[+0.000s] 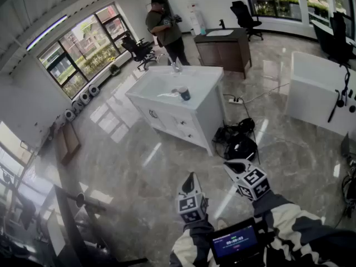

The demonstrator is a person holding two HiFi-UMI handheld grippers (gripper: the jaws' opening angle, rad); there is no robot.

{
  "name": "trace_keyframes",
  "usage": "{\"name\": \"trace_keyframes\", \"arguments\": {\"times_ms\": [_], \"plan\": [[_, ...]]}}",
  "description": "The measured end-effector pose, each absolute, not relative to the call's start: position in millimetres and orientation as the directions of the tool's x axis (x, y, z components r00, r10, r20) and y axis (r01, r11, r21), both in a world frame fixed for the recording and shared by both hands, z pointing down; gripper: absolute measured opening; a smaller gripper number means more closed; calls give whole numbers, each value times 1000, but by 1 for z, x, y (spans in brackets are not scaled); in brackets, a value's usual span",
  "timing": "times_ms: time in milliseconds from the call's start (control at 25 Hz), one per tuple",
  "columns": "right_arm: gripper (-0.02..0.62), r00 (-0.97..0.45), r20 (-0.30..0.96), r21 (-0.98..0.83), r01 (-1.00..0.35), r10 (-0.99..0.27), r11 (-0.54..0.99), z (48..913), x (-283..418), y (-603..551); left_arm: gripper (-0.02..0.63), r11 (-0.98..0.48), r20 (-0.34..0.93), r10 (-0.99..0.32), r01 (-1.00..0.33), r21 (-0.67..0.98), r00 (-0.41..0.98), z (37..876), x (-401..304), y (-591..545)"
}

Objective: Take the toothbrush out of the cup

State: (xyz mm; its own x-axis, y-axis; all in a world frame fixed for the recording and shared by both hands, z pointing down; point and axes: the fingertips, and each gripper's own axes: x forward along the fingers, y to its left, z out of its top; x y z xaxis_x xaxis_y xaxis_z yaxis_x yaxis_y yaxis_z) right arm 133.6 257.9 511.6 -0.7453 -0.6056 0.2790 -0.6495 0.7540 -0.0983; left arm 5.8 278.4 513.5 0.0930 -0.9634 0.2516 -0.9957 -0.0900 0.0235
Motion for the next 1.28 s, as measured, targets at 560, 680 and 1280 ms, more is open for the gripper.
{"name": "trace_keyframes", "arguments": {"times_ms": [560,680,1280], "plan": [[8,-708,325,-96,-685,-627,723,520,76,147,5,-173,252,-951,-984,52,180,519,-39,160],[8,-695,327,-94,-699,-641,709,515,62,120,5,-202,244,-947,-978,53,209,512,-50,128],[8,-654,312,-76,-740,-689,668,520,27,18,6,-309,244,-919,-950,46,311,527,-70,18]]}}
